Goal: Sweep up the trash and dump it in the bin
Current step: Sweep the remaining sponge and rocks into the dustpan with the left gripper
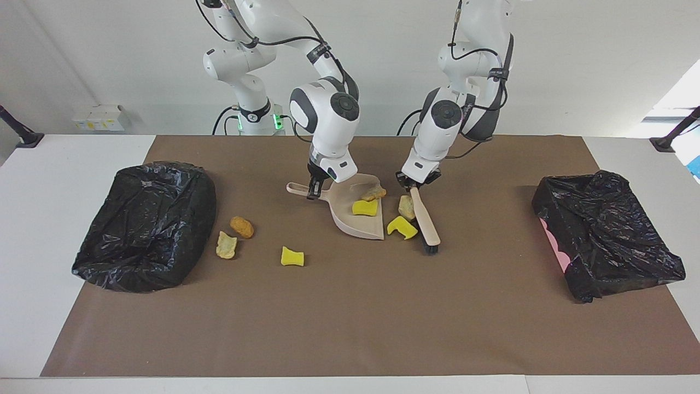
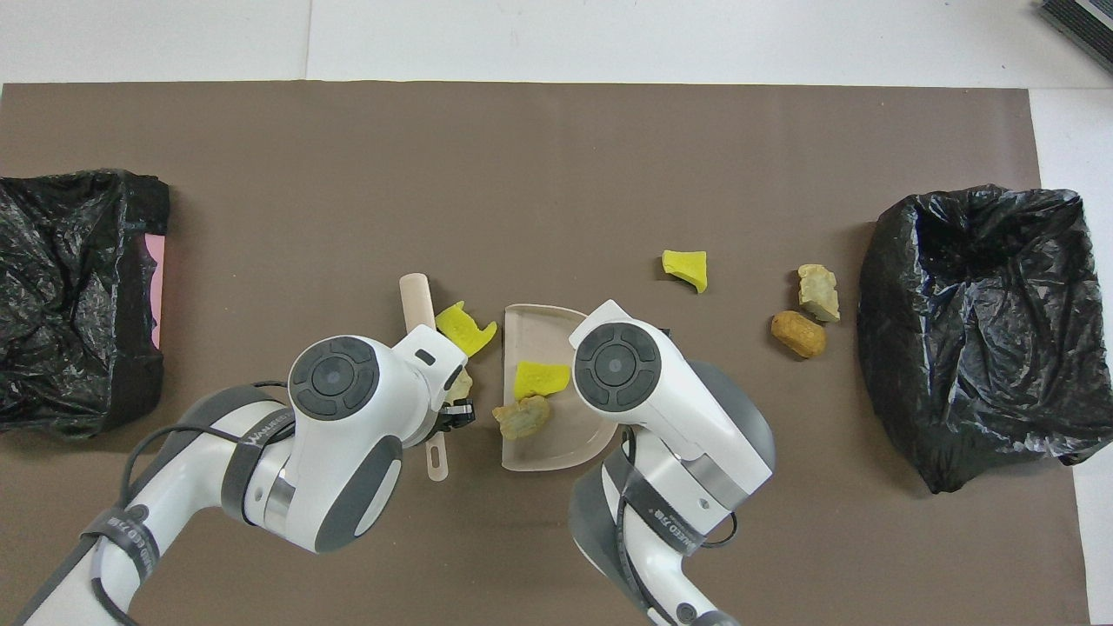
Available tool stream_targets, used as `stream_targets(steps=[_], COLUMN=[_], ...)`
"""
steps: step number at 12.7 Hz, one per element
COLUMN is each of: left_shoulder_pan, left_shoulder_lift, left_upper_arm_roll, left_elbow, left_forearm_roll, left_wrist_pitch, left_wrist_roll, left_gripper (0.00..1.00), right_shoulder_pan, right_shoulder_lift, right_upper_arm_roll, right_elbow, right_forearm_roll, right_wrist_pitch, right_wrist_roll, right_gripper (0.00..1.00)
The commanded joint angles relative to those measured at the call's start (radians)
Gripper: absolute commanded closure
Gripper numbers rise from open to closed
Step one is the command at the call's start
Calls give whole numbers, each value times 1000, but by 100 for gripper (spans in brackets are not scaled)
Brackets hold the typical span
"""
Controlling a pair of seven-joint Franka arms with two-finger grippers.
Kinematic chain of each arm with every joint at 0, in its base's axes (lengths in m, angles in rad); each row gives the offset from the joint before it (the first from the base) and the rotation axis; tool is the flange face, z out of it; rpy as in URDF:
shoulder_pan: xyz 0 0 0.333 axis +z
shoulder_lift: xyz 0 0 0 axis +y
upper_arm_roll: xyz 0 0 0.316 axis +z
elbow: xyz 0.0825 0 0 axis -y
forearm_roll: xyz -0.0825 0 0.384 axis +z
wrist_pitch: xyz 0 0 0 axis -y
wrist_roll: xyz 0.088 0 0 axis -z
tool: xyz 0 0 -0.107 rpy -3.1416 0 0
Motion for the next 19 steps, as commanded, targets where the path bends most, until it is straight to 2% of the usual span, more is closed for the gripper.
stream_targets(steps=[1, 7, 11, 14, 19], left_shoulder_pan=[-17, -16, -19, -8, 27], left_shoulder_lift=[8, -1, 26, 9, -66], left_upper_arm_roll=[-37, -178, -209, -203, -192], left_elbow=[10, 19, 117, 142, 79], left_forearm_roll=[-13, -70, -171, -176, -139], left_wrist_pitch=[14, 8, 9, -13, -230], left_wrist_roll=[63, 79, 31, -36, -124], left_gripper=[100, 100, 100, 100, 100], right_shoulder_pan=[-7, -20, -29, -32, -18], right_shoulder_lift=[15, 12, 4, 1, 1], right_upper_arm_roll=[6, 5, 3, 5, 9], right_elbow=[17, 17, 20, 23, 23], right_forearm_roll=[-26, -29, -35, -35, -37], right_wrist_pitch=[-12, -49, -62, -64, -24], right_wrist_roll=[55, 50, 36, 15, -79], right_gripper=[100, 100, 100, 100, 100])
